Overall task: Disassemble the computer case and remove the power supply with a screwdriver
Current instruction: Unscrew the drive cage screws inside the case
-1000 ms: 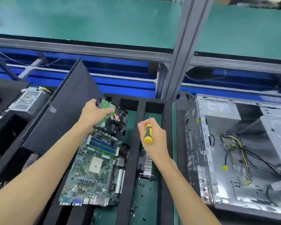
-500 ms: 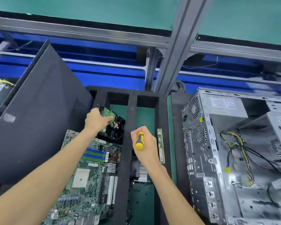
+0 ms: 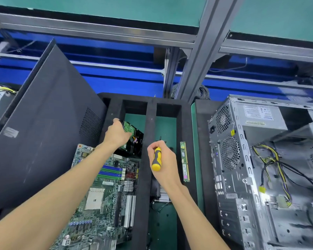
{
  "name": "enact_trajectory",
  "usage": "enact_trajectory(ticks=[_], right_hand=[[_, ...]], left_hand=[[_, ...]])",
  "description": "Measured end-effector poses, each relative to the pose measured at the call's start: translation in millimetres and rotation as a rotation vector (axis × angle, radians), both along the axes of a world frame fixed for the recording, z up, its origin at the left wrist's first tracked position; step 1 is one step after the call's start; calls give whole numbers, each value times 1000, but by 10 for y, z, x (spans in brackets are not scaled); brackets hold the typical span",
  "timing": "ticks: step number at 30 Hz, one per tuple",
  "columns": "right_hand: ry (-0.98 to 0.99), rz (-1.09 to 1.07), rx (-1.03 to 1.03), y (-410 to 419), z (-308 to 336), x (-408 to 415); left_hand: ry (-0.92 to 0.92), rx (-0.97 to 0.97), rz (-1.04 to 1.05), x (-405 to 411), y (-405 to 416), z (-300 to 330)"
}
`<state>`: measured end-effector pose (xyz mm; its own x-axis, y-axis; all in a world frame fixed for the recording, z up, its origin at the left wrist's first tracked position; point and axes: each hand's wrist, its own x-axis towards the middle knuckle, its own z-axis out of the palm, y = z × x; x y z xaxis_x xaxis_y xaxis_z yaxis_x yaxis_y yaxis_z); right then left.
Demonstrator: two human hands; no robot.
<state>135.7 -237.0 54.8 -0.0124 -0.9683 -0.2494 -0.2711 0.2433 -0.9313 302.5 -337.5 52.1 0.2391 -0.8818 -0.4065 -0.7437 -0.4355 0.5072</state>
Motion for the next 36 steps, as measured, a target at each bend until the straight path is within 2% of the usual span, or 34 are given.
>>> enact_trajectory(ticks=[5, 7, 11, 13, 16, 20, 25, 29, 33, 36], right_hand=[[164, 15, -117, -18, -39, -51], [253, 5, -198, -30, -30, -61], [245, 19, -273, -30, 65, -57], [293, 72, -349, -24, 115, -81], [226, 114, -400, 21, 261, -124], [180, 16, -410, 136, 581, -225], [228, -98, -551, 319, 1109, -538], [313, -112, -666, 568, 1468, -838], [415, -121, -666, 919, 1624, -1231], [414, -150, -642, 1174, 1704, -1574]], left_hand=[[-365, -160, -192, -33, 14, 77], [-430, -117, -233, 21, 12, 114], [-474, -116, -248, 91, 28, 212], [-439, -188, -242, 53, 42, 287], [-330, -305, -247, -102, 83, 451], [-110, -407, -324, -437, 213, 738], [156, -536, -411, -951, 517, 1164], [264, -544, -528, -1314, 771, 1458], [434, -517, -520, -1686, 1060, 1652], [439, -577, -542, -2011, 1257, 1716]])
